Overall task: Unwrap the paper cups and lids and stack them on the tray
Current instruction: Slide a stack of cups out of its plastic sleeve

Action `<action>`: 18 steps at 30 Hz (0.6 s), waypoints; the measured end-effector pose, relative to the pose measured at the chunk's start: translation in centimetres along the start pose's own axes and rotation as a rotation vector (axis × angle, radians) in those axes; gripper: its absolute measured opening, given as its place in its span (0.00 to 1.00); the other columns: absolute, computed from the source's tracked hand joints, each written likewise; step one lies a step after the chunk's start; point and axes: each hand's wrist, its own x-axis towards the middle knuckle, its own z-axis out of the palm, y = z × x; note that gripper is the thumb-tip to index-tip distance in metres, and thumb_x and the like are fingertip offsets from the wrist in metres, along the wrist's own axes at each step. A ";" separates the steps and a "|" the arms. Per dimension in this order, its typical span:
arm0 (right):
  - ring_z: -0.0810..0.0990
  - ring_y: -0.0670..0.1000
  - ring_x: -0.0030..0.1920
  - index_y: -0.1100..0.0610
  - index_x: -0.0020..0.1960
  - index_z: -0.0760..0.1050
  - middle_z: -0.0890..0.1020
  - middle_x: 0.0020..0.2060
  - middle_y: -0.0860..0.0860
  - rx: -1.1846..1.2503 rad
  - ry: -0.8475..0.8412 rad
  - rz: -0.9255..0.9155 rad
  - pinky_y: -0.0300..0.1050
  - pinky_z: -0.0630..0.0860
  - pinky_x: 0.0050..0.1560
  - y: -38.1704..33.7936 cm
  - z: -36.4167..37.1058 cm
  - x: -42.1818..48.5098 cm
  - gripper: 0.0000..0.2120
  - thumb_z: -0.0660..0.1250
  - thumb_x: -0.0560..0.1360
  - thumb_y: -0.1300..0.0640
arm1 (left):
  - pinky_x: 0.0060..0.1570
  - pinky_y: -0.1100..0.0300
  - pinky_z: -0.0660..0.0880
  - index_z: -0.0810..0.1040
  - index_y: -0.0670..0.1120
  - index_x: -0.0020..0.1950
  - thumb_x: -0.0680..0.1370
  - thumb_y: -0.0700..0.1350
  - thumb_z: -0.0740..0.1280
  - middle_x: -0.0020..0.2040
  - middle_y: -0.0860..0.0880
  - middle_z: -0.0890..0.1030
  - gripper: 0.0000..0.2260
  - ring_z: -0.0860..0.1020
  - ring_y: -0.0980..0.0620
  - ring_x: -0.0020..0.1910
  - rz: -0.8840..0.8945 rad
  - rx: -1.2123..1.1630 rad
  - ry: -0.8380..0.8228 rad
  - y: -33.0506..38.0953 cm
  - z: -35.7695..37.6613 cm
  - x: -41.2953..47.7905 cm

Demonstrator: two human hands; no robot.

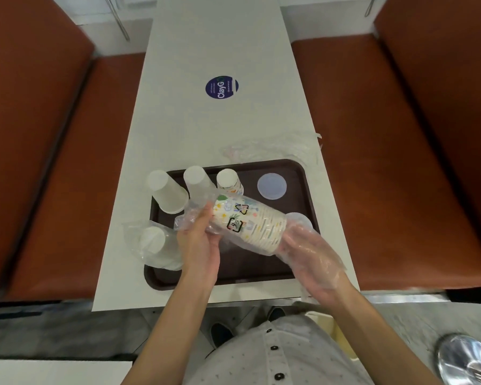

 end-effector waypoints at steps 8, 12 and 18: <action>0.76 0.63 0.67 0.66 0.63 0.76 0.78 0.63 0.63 0.049 -0.011 -0.044 0.63 0.68 0.69 -0.1 1.1 0.1 0.18 0.69 0.76 0.58 | 0.41 0.63 0.81 0.75 0.54 0.50 0.77 0.43 0.72 0.46 0.58 0.84 0.09 0.84 0.54 0.51 0.458 0.465 -0.051 2.9 1.0 0.3; 0.69 0.66 0.71 0.71 0.72 0.63 0.69 0.71 0.68 0.140 -0.070 0.021 0.67 0.60 0.74 -1.1 1.4 0.4 0.21 0.54 0.83 0.61 | 0.38 0.65 0.79 0.74 0.55 0.51 0.77 0.38 0.71 0.47 0.61 0.83 0.12 0.84 0.57 0.49 0.445 0.582 -0.217 2.4 1.1 -0.7; 0.66 0.69 0.72 0.71 0.72 0.63 0.68 0.71 0.69 -0.006 -0.220 0.050 0.72 0.59 0.71 -2.2 2.2 0.8 0.39 0.74 0.71 0.51 | 0.43 0.66 0.77 0.77 0.46 0.53 0.78 0.43 0.70 0.49 0.58 0.81 0.06 0.80 0.56 0.52 0.594 0.688 -0.206 5.1 0.2 0.5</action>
